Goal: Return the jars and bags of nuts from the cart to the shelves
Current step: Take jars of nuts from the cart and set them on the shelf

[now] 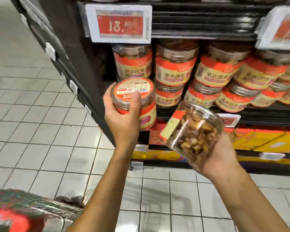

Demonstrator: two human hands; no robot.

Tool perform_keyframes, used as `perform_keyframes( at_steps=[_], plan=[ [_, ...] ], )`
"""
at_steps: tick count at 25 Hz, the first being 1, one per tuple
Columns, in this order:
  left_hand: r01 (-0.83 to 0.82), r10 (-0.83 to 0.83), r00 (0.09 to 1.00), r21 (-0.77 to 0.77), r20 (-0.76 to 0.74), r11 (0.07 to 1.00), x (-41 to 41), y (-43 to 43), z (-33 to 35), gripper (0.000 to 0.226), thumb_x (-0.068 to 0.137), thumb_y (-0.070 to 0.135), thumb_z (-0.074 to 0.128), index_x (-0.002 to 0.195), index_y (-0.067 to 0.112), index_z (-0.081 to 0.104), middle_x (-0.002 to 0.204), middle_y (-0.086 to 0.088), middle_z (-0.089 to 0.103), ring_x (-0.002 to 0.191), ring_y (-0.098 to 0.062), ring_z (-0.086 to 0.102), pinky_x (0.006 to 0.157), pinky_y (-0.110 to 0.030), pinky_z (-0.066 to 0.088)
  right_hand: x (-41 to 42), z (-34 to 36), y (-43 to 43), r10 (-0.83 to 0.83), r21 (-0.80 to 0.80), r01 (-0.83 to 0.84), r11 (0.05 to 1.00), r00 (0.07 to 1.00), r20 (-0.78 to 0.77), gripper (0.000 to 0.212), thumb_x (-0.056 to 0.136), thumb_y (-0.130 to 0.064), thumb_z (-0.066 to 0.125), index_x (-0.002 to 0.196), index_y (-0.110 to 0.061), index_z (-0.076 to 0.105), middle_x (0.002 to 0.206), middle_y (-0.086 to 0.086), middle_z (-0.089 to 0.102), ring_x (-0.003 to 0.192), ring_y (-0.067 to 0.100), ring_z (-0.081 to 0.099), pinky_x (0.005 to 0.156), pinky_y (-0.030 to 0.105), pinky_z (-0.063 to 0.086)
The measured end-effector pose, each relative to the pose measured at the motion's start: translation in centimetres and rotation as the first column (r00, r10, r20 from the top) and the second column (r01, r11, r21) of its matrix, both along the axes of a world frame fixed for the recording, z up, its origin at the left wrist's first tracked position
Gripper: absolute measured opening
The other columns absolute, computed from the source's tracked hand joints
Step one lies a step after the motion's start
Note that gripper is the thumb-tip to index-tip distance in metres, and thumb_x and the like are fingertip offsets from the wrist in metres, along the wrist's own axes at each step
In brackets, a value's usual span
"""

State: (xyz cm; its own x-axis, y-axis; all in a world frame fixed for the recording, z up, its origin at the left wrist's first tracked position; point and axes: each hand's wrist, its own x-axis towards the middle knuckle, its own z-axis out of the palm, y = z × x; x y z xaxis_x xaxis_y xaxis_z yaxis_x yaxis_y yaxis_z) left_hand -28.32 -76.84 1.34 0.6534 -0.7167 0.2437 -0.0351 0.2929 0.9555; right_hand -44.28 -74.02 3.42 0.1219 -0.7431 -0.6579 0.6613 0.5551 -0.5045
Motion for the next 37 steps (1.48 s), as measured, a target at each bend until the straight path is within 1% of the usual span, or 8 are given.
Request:
perform_keyframes(
  at_steps=[8,12,16,18,23,31,34,37],
  plan=[
    [0.072,-0.067,0.988,-0.036,0.139,0.997,1.4,-4.3,-1.6,0.074,0.075,0.053,0.052,0.129,0.003,0.044,0.106,0.009,0.059,0.094,0.006,0.060,0.084,-0.017,0.049,-0.5,-0.9,1.6,0.106,-0.038,-0.101,0.994,0.979,0.176,0.047,0.077,-0.039,0.041,0.049,-0.009,0.064,0.052,0.008,0.058,0.032,0.016,0.050,0.033,0.023,0.047],
    [0.118,-0.129,0.981,0.081,0.145,0.990,2.3,-5.6,-1.7,0.084,0.072,0.062,0.044,0.137,0.010,0.038,0.129,-0.007,0.055,0.117,-0.014,0.056,0.100,-0.037,0.047,-0.9,-2.0,1.4,0.098,0.012,-0.101,0.995,0.985,0.143,0.067,0.094,-0.050,0.025,0.057,-0.009,0.063,0.049,0.005,0.059,0.033,0.015,0.053,0.033,0.022,0.047],
    [0.201,-0.222,0.967,0.165,0.123,0.966,2.3,-3.6,-3.2,0.090,0.079,0.063,0.037,0.150,0.015,0.011,0.153,-0.003,0.029,0.137,-0.008,0.034,0.114,-0.034,0.031,-1.3,-2.9,1.2,0.101,0.051,-0.105,0.993,0.992,0.079,0.059,0.094,-0.053,0.027,0.082,-0.010,0.065,0.068,0.009,0.068,0.051,0.020,0.064,0.035,0.025,0.049],
    [0.072,-0.118,0.943,0.153,0.311,0.986,1.2,-0.3,-4.4,0.076,0.090,0.049,0.037,0.148,0.006,0.015,0.154,-0.007,0.024,0.141,-0.010,0.025,0.117,-0.028,0.023,-1.4,-3.2,0.5,0.121,0.059,-0.123,0.991,0.992,0.034,0.059,0.094,-0.052,0.028,0.104,-0.009,0.067,0.096,0.014,0.070,0.075,0.027,0.067,0.045,0.031,0.056],
    [-0.033,-0.041,0.363,0.057,0.931,0.998,0.7,3.1,-6.9,0.048,0.091,0.011,0.053,0.135,-0.005,0.043,0.145,-0.016,0.027,0.136,-0.036,0.032,0.114,-0.046,0.025,0.0,-2.4,-2.0,0.116,0.047,-0.114,0.992,0.992,-0.046,0.061,0.094,-0.053,0.026,0.120,-0.014,0.064,0.114,0.015,0.068,0.108,0.034,0.062,0.094,0.052,0.046],
    [-0.085,-0.045,0.242,0.067,0.969,0.994,0.8,0.6,-6.2,0.061,0.084,0.017,0.071,0.135,-0.004,0.043,0.142,-0.015,0.024,0.136,-0.037,0.028,0.114,-0.047,0.026,1.6,-2.0,-3.1,0.138,-0.033,-0.139,0.990,0.989,-0.047,0.056,0.091,-0.051,0.032,0.117,-0.015,0.066,0.109,0.011,0.071,0.107,0.031,0.064,0.094,0.051,0.047],
    [-0.016,-0.054,0.353,0.063,0.934,0.998,1.4,1.2,-4.6,0.045,0.087,0.008,0.065,0.128,-0.003,0.052,0.138,-0.017,0.040,0.129,-0.035,0.040,0.109,-0.043,0.035,1.9,-1.9,-3.1,0.137,-0.044,-0.139,0.989,0.989,-0.048,0.057,0.092,-0.050,0.029,0.121,-0.014,0.064,0.109,0.009,0.070,0.104,0.029,0.065,0.092,0.049,0.049],
    [0.054,-0.089,0.921,0.101,0.379,0.993,1.6,3.7,-1.4,0.023,0.091,0.015,0.049,0.104,0.011,0.067,0.105,-0.012,0.067,0.101,-0.021,0.063,0.090,-0.031,0.049,2.2,-1.6,-3.3,0.089,-0.112,-0.097,0.989,0.993,-0.079,0.059,0.095,-0.050,0.025,0.123,-0.013,0.061,0.110,0.007,0.069,0.101,0.025,0.064,0.095,0.050,0.048]
  ],
)
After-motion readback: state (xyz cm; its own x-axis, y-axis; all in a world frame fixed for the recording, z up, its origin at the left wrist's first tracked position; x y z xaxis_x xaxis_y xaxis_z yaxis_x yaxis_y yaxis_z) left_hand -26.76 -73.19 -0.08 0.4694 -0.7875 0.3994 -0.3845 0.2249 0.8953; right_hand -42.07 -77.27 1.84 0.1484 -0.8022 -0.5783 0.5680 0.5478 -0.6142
